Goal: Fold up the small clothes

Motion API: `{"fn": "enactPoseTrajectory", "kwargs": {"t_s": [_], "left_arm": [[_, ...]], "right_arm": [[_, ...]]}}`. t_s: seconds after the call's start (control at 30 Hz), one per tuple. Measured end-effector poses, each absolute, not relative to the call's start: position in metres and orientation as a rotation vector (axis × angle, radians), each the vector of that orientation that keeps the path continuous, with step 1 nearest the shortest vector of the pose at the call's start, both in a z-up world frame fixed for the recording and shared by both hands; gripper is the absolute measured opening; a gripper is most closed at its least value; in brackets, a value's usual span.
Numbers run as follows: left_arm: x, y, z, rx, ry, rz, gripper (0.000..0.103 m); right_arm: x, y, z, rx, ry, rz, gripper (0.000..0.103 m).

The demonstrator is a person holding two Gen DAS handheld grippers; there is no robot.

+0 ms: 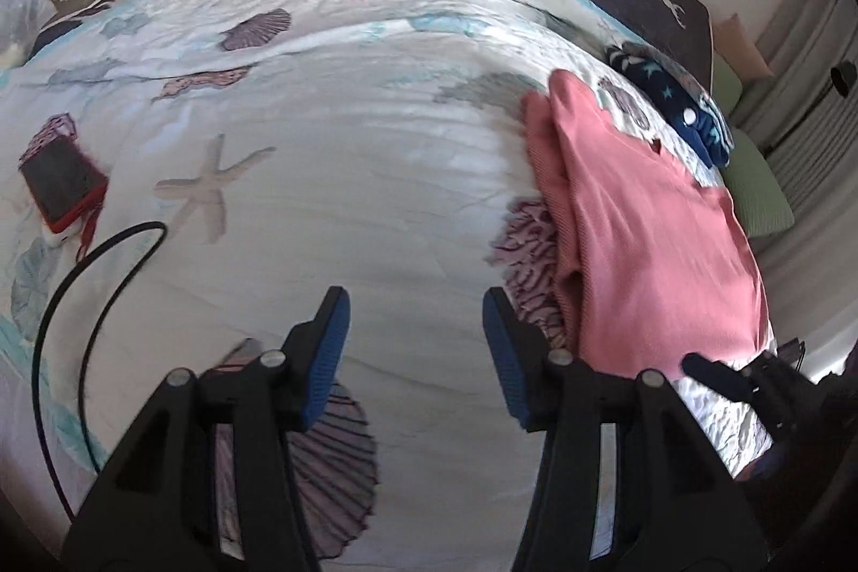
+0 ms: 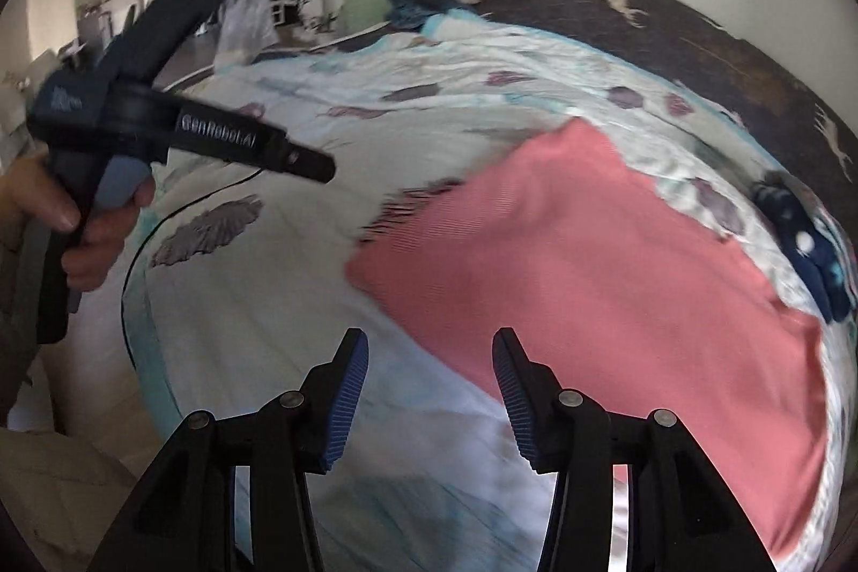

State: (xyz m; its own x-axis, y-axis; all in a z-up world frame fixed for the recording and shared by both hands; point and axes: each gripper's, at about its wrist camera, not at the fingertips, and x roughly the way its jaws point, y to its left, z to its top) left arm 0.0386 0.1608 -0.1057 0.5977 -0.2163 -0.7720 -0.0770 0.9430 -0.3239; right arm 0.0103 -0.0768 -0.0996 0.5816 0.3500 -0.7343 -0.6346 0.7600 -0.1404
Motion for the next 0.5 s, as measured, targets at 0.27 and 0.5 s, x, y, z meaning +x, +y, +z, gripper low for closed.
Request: {"fn": "enactPoseTrajectory", "kwargs": {"t_s": [0.27,0.5], "left_arm": [[0.049,0.176,-0.101,-0.391,0.919,-0.118,0.053],[0.079,0.172,-0.09,-0.394,0.902,-0.194,0.053]], "right_arm": [[0.008,-0.037,-0.122,-0.597,0.668,0.509,0.049],[0.024,-0.027,-0.127,-0.578,0.646,0.463,0.008]]}}
